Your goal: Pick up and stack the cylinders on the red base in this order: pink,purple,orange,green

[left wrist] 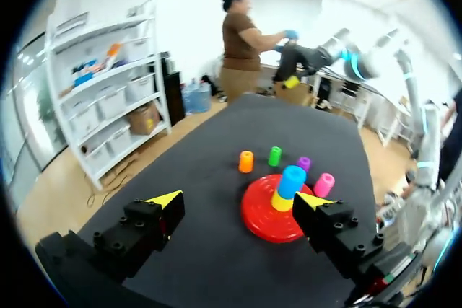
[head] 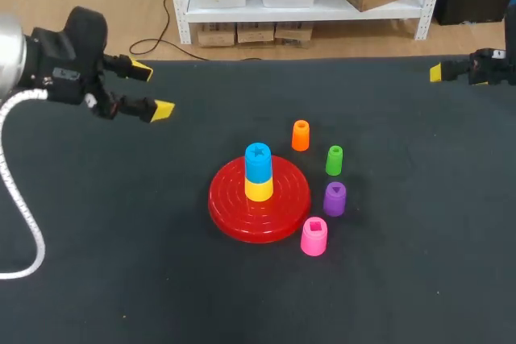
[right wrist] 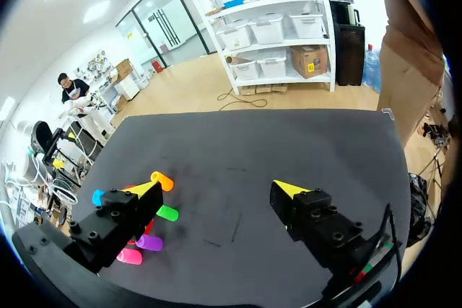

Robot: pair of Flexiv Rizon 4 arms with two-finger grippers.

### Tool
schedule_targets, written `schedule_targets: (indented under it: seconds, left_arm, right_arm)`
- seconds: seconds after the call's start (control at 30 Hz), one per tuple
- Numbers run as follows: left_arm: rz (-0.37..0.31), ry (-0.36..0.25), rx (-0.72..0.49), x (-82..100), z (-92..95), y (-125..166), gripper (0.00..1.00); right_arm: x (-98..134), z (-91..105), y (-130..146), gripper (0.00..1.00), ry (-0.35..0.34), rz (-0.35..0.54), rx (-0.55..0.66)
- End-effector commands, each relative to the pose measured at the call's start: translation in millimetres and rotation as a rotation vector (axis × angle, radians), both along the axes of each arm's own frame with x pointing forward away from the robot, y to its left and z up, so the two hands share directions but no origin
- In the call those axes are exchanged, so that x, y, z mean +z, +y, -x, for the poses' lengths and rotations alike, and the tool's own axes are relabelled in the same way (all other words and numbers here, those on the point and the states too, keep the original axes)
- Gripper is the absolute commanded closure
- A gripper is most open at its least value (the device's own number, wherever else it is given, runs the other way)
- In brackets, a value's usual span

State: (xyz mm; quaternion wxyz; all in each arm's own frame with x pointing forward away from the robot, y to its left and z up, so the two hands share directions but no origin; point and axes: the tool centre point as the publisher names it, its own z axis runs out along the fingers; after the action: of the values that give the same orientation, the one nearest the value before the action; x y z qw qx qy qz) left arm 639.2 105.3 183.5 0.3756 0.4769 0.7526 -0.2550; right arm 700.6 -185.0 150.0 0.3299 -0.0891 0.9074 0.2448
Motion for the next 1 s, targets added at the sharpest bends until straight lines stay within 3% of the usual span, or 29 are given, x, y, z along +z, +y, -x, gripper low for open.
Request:
schedule_targets:
  seconds: [0.03, 0.3, 0.57, 0.9, 0.93, 0.97, 1.0]
  left_arm:
    - [0.218, -0.011, -0.486, -2.4, 4.3, 14.4, 0.00]
    - [0.198, -0.020, -0.473, -10.4, 8.4, 25.5, 0.00]
    - [0.184, 0.018, -0.522, -13.4, 13.0, 22.8, 0.00]
    - [0.100, 0.050, -0.548, -14.3, 10.3, 20.1, 0.00]
    - [0.050, 0.069, -0.511, -15.6, 8.3, 20.3, 0.00]
    - [0.041, 0.107, -0.489, -17.3, 7.0, 20.3, 0.00]
    - [0.041, 0.107, -0.489, -17.3, 7.0, 20.3, 0.00]
  right_arm:
    - [-0.2, -0.1, -0.7, 0.00, 0.000, -0.002, 0.003]
    - [-0.2, -0.1, -0.7, 0.00, 0.000, -0.002, 0.003]
    - [-0.2, -0.1, -0.7, 0.00, 0.000, -0.002, 0.003]
    - [-0.2, -0.1, -0.7, 0.00, 0.000, -0.002, 0.003]
    - [-0.2, -0.1, -0.7, 0.00, 0.000, -0.002, 0.003]
    - [-0.2, -0.1, -0.7, 0.00, 0.000, -0.002, 0.003]
    - [-0.2, -0.1, -0.7, 0.00, 0.000, -0.002, 0.003]
